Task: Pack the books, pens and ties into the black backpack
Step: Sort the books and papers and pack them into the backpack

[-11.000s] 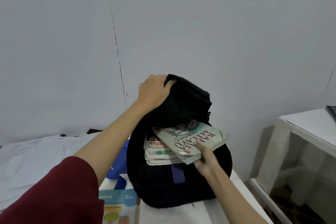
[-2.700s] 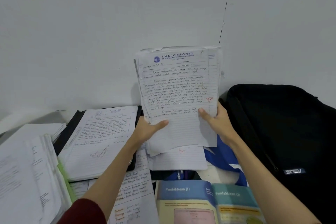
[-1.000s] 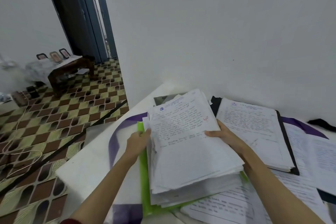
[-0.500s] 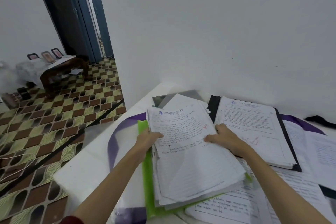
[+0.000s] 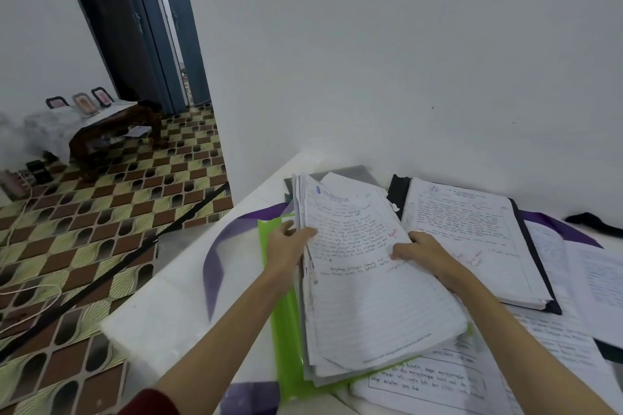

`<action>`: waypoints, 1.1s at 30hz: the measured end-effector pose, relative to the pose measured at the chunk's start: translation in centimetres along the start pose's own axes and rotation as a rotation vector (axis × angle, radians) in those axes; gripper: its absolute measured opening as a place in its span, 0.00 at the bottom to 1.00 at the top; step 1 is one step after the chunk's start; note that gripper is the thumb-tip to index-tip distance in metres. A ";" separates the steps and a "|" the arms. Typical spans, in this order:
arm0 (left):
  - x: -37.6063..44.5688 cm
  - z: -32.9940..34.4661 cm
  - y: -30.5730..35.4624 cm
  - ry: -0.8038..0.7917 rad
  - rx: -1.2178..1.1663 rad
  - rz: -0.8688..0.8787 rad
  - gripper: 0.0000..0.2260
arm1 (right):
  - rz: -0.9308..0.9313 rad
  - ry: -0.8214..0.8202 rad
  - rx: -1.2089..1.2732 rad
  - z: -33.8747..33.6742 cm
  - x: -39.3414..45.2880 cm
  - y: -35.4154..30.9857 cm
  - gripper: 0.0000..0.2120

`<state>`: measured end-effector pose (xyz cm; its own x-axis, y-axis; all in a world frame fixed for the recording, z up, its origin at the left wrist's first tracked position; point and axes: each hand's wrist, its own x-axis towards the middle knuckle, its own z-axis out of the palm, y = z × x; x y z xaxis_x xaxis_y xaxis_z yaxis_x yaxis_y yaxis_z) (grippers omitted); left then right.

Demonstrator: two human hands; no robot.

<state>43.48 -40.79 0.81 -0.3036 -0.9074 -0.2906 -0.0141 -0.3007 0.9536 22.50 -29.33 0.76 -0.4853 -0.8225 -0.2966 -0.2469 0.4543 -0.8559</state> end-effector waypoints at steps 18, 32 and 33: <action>-4.1 6.0 10.6 -0.487 -0.135 0.362 0.18 | -0.328 0.289 0.609 -8.1 -5.3 -4.6 0.50; -4.6 23.6 7.5 -0.450 -0.177 0.602 0.13 | -0.500 0.724 0.528 -17.6 -9.7 0.2 0.10; -4.0 23.6 6.5 -0.483 -0.148 0.574 0.14 | -0.454 0.718 0.515 -17.7 -9.5 1.3 0.10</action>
<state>22.09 -32.19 10.03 -0.6084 -0.7139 0.3468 0.3891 0.1126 0.9143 11.98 -14.84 9.92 -0.8700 -0.4017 0.2859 -0.2232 -0.1961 -0.9548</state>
